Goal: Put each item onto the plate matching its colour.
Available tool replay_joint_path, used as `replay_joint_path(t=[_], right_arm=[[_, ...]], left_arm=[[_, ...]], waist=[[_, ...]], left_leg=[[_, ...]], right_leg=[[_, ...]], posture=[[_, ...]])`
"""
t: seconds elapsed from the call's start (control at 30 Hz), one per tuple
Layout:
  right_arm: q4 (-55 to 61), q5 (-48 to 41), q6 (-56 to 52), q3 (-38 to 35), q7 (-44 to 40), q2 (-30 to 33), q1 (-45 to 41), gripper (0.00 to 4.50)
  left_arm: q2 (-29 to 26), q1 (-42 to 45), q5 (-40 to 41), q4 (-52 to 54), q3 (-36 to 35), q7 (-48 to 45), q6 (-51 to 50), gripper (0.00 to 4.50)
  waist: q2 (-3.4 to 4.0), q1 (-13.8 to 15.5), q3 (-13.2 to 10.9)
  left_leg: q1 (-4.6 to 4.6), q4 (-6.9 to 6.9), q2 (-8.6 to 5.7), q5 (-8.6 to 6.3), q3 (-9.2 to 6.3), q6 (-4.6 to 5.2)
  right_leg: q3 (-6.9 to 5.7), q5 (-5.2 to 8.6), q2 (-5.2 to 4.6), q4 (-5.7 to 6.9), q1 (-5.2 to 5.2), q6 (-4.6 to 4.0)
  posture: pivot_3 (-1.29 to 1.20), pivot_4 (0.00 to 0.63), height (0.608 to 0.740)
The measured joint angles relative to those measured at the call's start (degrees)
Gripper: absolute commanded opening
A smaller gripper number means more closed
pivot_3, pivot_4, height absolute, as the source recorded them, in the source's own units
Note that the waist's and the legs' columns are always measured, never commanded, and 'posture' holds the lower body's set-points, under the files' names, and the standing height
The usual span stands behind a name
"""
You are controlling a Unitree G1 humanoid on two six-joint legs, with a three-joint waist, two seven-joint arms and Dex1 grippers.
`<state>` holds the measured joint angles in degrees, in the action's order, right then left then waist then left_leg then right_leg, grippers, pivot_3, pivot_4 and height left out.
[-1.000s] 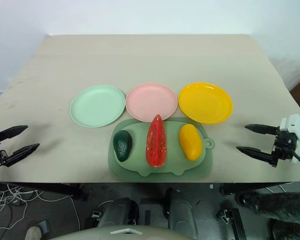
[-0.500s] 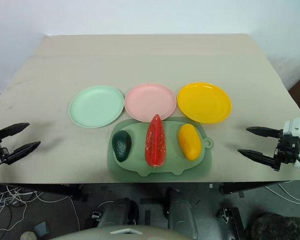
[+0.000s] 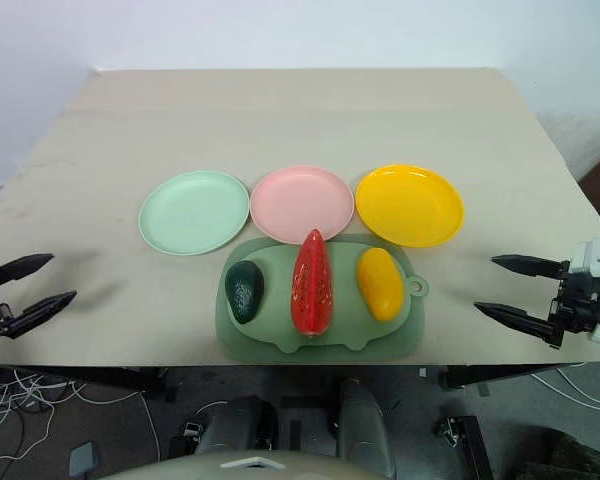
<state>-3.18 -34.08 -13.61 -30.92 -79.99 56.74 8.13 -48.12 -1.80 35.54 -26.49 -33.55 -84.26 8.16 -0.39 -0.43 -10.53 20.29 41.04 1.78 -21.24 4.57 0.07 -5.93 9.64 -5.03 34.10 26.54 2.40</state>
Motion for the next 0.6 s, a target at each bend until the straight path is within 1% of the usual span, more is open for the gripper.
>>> replay_joint_path(t=[0.1,0.2,0.27,0.33,0.43,0.6], right_arm=[[7.74,-3.38,-9.75,-0.10,3.69,0.25,2.51,4.50],[14.24,-6.05,-18.76,0.47,8.51,1.38,1.88,4.50],[17.67,-8.51,-24.95,1.50,11.58,2.70,0.04,4.50],[20.19,-11.42,-31.46,3.62,15.25,3.30,-4.02,4.50],[21.17,-14.69,-38.36,5.77,20.68,3.01,-9.46,4.50],[23.56,-18.83,-47.36,8.11,28.00,2.70,-13.71,4.50]], left_arm=[[1.33,-0.38,-0.12,0.34,0.05,0.33,1.83,4.48],[2.32,-0.48,-0.54,1.25,0.29,0.97,3.26,4.48],[2.33,-0.66,-0.60,2.56,0.44,1.16,3.54,4.48],[2.40,-0.69,-0.60,3.90,0.67,1.97,3.55,4.48],[3.51,-1.44,-0.51,6.81,0.90,2.66,3.34,4.48],[5.39,-4.85,-0.23,10.48,1.05,4.17,2.31,4.48]], waist=[[0.00,0.08,0.00],[-0.02,0.14,0.01],[-0.02,0.15,0.01],[-0.03,0.12,0.01],[-0.02,0.08,0.01],[-0.03,0.25,0.01]], left_leg=[[0.00,0.00,0.00,0.00,-0.01,0.00],[0.01,0.01,0.00,0.00,-0.03,0.00],[0.05,0.00,0.00,-0.01,-0.03,0.00],[0.05,0.00,0.01,-0.01,-0.04,0.00],[0.11,0.00,0.00,-0.01,-0.01,0.01],[0.15,0.00,-0.01,-0.01,-0.01,0.02]], right_leg=[[0.01,0.00,-0.02,0.00,0.01,0.00],[0.01,0.01,-0.02,-0.01,0.02,-0.01],[0.02,0.08,-0.03,0.00,0.07,-0.13],[0.02,0.08,-0.01,-0.01,0.07,-0.14],[0.03,0.07,-0.02,-0.02,0.12,-0.13],[0.03,0.01,-0.01,-0.02,0.14,-0.02]], posture=[[0.00,0.150,0.736],[0.00,0.150,0.736],[0.00,0.150,0.736],[0.00,0.150,0.736],[0.00,0.150,0.736],[0.00,0.150,0.736]])
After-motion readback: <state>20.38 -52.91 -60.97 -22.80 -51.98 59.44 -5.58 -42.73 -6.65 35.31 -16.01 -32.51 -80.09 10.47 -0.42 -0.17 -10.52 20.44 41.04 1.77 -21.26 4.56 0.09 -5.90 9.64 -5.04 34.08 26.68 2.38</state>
